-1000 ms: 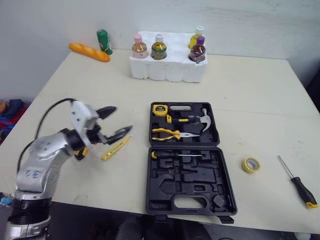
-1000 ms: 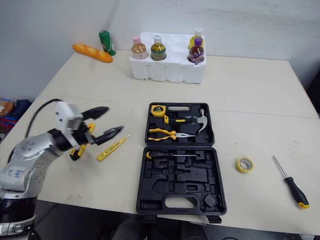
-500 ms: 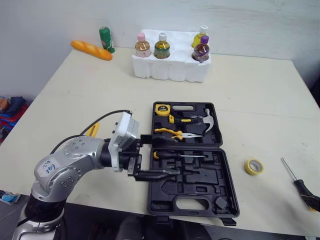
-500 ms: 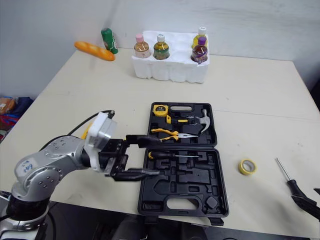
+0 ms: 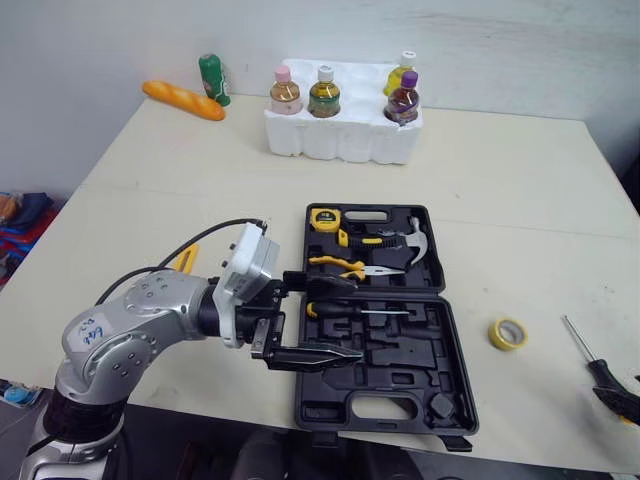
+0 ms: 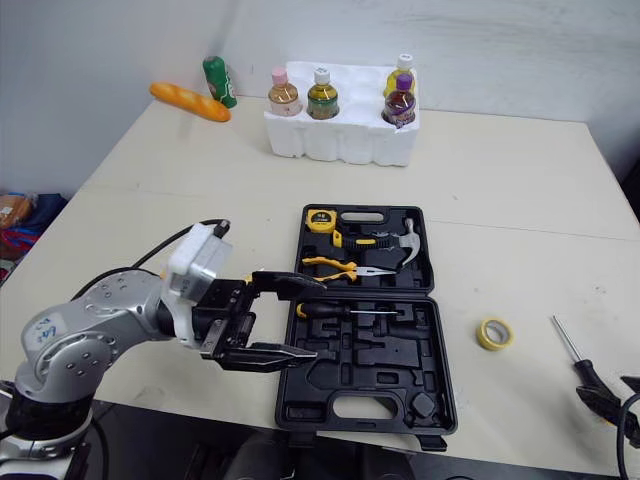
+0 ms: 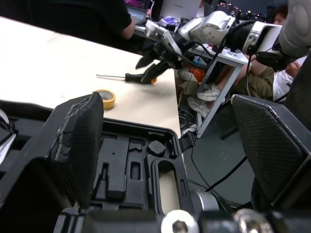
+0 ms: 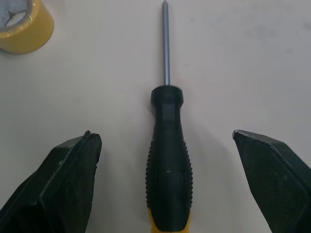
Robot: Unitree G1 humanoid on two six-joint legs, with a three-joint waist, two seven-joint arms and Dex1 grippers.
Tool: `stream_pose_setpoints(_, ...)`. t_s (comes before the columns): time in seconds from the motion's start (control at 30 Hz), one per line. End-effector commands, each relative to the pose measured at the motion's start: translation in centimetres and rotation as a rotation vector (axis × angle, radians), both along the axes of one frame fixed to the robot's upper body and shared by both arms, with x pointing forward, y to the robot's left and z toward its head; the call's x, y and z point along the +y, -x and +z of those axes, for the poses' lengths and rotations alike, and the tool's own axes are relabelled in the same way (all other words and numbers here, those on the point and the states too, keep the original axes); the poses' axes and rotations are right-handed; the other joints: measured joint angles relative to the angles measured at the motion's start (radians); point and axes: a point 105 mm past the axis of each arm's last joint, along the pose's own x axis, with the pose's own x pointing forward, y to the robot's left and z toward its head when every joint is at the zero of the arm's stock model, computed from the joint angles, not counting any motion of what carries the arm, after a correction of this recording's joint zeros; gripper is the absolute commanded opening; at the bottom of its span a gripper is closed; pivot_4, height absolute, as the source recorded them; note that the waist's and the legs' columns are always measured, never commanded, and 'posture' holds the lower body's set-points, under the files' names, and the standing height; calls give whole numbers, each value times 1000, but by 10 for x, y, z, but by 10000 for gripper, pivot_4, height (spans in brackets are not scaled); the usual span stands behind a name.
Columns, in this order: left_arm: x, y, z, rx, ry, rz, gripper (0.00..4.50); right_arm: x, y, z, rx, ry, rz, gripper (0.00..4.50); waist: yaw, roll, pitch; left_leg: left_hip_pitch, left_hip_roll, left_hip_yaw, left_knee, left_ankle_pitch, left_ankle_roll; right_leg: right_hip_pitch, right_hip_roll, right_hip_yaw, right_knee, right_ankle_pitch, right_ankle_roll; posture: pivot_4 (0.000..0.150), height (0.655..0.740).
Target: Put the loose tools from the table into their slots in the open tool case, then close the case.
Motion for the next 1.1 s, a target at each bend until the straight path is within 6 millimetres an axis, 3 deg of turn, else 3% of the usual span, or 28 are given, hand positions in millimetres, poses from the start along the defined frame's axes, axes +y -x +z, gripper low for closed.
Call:
stream_pose_setpoints(0.03, 0, 4, 7, -57, 1, -20, 44117, 1, 7, -5, 10, -26, -16, 45000, 0, 0, 0, 0, 0, 0, 0, 0, 0, 0, 0, 0, 0, 0, 0, 1500, 7400)
stream_pose_setpoints(0.13, 3, 3, 7, -57, -7, -18, 44117, 6, 7, -12, 17, -49, -12, 45000, 0, 0, 0, 0, 0, 0, 0, 0, 0, 0, 0, 0, 0, 0, 0, 1500, 7400)
stream_pose_setpoints(0.23, 4, 2, 8, -52, -7, -13, 45000, 8, 4, -12, 1, -53, -7, 36154, -2, 0, 0, 0, 0, 0, 0, 0, 0, 0, 0, 0, 0, 0, 0, 1500, 7400)
stream_pose_setpoints(0.27, 4, 2, 8, -52, -7, -13, 45000, 9, 4, -12, -1, -54, -6, 36154, -2, 0, 0, 0, 0, 0, 0, 0, 0, 0, 0, 0, 0, 0, 0, 1500, 7400)
stream_pose_setpoints(0.3, 5, 1, 7, -42, -8, -8, 45000, 9, 4, -15, -2, -53, -7, 29595, -2, 0, 0, 0, 0, 0, 0, 0, 0, 0, 0, 0, 0, 0, 0, 1500, 7400)
stream_pose_setpoints(0.4, 8, -1, 6, -28, -12, 1, 45000, 11, 1, -21, -9, -35, 1, 18139, -2, 0, 0, 0, 1, 0, 0, 0, -1, 0, 0, 0, 0, 0, 0, 1500, 7400)
stream_pose_setpoints(0.47, 11, -2, 8, -26, -12, 4, 45000, 14, -13, -10, -100, 20, 38, 10128, -4, -2, 1, 1, 1, 0, 0, 0, -1, 0, 0, 0, 0, 0, 0, 1500, 7400)
stream_pose_setpoints(0.57, 16, -8, 10, -49, -7, 35, 45000, 20, -34, 16, -237, 110, 111, 10058, -7, 0, 2, 1, 1, 1, 0, 0, -1, 0, 0, 1, 1, 0, 0, 1500, 7400)
stream_pose_setpoints(0.7, 27, -16, -2, -102, -99, 77, 45000, 37, -55, 46, -342, 190, 261, 10058, -3, 3, 2, 2, 1, 2, 0, 1, -2, 0, 1, 2, 2, 0, 0, 1500, 7400)
stream_pose_setpoints(0.83, 34, -19, -8, -137, -143, 71, 45000, 78, -85, 85, -406, 247, 514, 10058, -6, 3, 3, 2, 1, 3, 0, 1, -2, 0, 2, 4, 2, 0, 0, 1500, 7400)
stream_pose_setpoints(1.0, 40, -23, -14, -168, -187, 78, 45000, 116, -97, 93, -328, 319, 777, 10058, 3, 1, 5, 2, 3, 3, 0, 1, -2, -1, 2, 3, 1, 0, 0, 1500, 7400)
stream_pose_setpoints(1.1, 45, -25, -18, -174, -199, 118, 45000, 164, -98, 90, -208, 301, 1014, 10058, 1, 1, 5, 0, 2, 3, 0, 0, -1, -1, 1, 4, 0, 0, 0, 1500, 7400)
